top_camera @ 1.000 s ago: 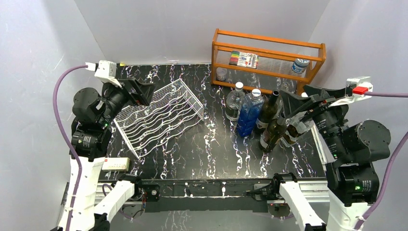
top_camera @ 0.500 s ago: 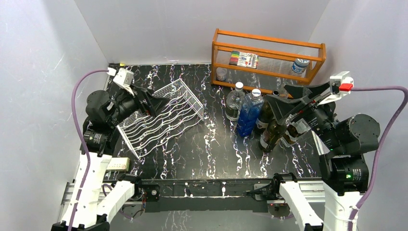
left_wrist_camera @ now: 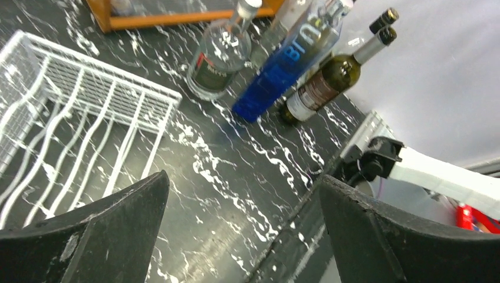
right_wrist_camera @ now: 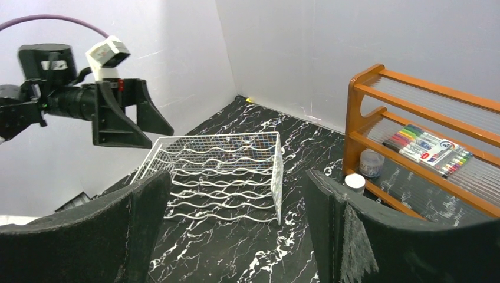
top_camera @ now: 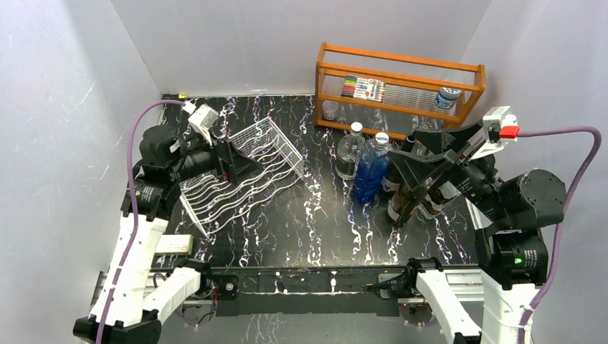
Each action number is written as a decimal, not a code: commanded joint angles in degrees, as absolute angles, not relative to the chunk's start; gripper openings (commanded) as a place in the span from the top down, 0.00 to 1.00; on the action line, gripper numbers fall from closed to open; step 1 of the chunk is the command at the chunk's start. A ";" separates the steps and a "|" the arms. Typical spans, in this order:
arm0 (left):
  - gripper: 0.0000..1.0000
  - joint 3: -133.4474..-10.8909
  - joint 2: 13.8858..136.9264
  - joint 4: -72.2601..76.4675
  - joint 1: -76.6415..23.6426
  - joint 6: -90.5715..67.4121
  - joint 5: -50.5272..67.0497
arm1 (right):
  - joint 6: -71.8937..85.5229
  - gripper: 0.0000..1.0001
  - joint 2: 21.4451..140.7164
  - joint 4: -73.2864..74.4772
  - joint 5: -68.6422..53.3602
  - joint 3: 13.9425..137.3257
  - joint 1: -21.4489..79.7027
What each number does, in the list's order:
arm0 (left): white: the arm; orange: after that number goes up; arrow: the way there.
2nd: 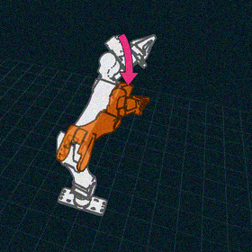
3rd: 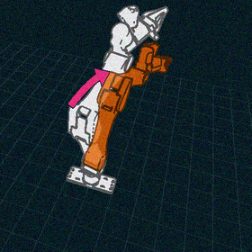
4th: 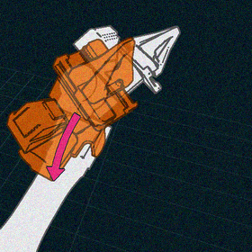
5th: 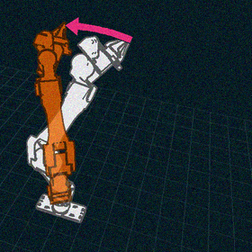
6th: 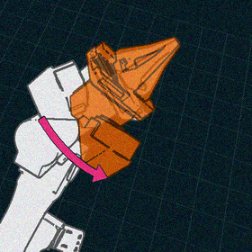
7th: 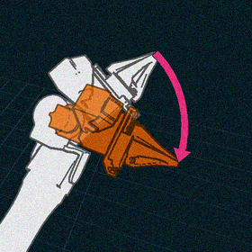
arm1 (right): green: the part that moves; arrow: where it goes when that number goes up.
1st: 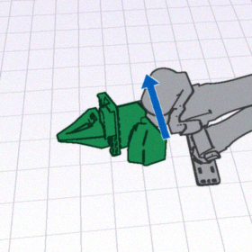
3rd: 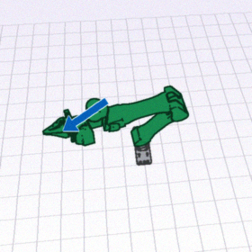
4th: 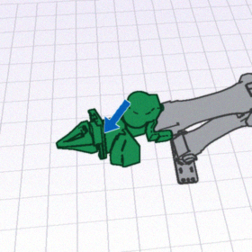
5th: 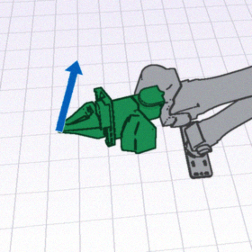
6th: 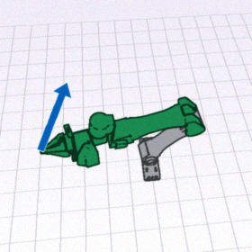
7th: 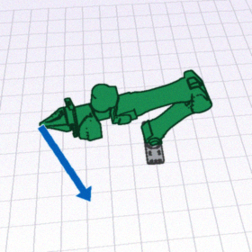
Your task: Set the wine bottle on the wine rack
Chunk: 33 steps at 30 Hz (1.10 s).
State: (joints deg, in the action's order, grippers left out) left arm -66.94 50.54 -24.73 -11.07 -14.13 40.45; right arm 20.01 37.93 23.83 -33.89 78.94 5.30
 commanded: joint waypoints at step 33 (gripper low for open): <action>0.19 -52.23 61.67 -45.10 -16.98 -34.39 -4.41 | 20.47 0.04 39.05 25.74 -25.51 75.54 5.08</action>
State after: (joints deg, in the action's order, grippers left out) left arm -53.10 61.08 -51.99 -16.91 -33.19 0.73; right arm 19.79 39.70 28.53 -26.94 75.20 5.26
